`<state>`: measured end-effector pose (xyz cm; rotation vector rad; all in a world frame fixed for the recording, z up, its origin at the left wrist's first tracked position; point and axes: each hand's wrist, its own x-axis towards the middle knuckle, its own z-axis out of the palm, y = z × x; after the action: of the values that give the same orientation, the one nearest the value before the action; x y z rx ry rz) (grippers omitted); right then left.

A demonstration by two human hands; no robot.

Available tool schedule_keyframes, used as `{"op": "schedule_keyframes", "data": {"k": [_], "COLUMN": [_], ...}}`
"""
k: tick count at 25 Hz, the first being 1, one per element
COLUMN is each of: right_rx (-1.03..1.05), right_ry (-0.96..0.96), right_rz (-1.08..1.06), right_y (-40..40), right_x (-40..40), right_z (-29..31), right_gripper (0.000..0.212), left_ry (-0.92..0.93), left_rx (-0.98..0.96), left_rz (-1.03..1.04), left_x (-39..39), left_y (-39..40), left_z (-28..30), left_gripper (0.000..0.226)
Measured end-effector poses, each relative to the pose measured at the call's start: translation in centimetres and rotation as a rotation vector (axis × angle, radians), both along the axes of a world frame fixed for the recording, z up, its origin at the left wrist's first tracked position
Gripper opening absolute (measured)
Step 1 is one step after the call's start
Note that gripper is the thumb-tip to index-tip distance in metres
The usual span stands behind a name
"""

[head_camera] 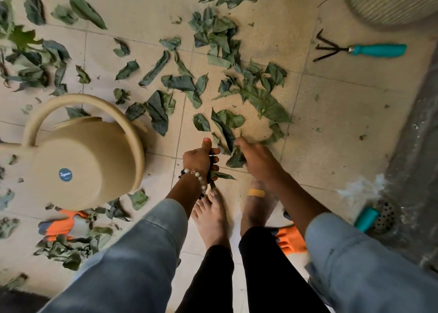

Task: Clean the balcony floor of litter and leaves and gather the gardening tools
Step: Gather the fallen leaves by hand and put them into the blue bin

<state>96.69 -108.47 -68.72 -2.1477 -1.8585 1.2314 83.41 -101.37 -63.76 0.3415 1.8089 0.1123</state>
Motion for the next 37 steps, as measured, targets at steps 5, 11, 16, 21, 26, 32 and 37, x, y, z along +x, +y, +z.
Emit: {"op": "schedule_keyframes", "data": {"k": [5, 11, 16, 21, 26, 32, 37], "right_rx": [-0.175, 0.02, 0.091, 0.178, -0.2, -0.166, -0.197], "right_ry": [-0.202, -0.148, 0.108, 0.24, 0.274, 0.625, -0.178], "right_rz": [-0.197, -0.215, -0.593, -0.54, -0.01, -0.536, -0.719], "right_y": [0.0, 1.0, 0.5, 1.3, 2.6, 3.5, 1.0], "right_x": [-2.5, -2.3, -1.5, -5.3, -4.3, 0.9, 4.5], "right_z": [-3.2, -3.5, 2.9, 12.6, 16.1, 14.2, 4.2], "right_gripper": [0.071, 0.02, 0.02, 0.014, 0.031, 0.021, 0.042], "left_ry": [-0.01, -0.011, -0.015, -0.167, -0.132, -0.126, -0.059], "left_rx": [-0.011, -0.018, -0.02, -0.038, -0.025, -0.025, -0.027], "left_rz": [0.041, 0.071, 0.08, 0.239, 0.221, 0.362, 0.202], "left_x": [-1.2, -2.8, -2.4, 0.6, 0.7, -0.7, -3.4], "left_y": [-1.0, -1.5, -1.5, -1.3, -0.1, 1.2, -0.7], "left_z": [0.2, -0.1, 2.1, 5.2, 7.9, 6.5, 2.0], "left_gripper": [0.047, 0.046, 0.049, 0.096, 0.037, 0.017, 0.028]}}
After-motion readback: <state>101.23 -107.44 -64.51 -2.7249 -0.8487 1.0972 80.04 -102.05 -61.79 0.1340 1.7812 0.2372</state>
